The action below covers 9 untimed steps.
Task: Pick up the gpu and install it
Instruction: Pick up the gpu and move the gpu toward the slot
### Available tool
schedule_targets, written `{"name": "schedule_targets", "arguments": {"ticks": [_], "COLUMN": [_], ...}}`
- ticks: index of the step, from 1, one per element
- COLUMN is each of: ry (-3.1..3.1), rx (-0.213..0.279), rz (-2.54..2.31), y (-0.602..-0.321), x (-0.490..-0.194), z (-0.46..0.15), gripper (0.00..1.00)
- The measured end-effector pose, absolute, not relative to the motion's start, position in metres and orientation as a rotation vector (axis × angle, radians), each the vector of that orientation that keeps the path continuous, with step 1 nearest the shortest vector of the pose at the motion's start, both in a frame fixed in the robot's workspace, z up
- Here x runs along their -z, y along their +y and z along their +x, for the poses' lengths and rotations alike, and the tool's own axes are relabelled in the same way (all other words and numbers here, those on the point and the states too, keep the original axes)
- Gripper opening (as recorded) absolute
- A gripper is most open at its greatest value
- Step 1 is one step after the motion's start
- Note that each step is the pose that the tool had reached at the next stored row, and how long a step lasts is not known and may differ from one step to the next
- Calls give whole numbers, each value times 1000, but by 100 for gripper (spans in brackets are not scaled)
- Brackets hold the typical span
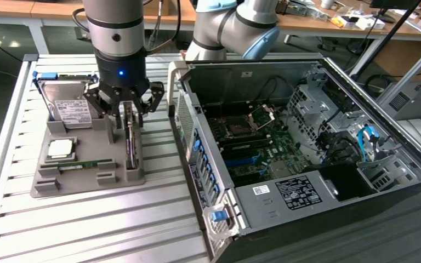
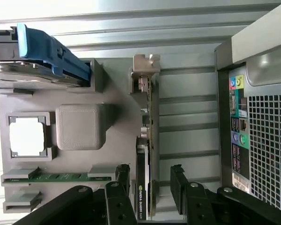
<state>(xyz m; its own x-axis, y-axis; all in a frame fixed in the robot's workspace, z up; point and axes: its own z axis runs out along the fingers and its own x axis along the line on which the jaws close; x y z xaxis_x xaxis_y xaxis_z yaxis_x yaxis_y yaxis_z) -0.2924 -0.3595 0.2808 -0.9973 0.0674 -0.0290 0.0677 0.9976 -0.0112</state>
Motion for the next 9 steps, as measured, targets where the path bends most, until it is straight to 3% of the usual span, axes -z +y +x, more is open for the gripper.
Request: {"name": "schedule_targets", "arguments": {"ticks": [9], "ry": [3111], "rx": [19], "rz": [105], "y": [-354], "x": [-266], "z": [-300], "gripper": [48]}}
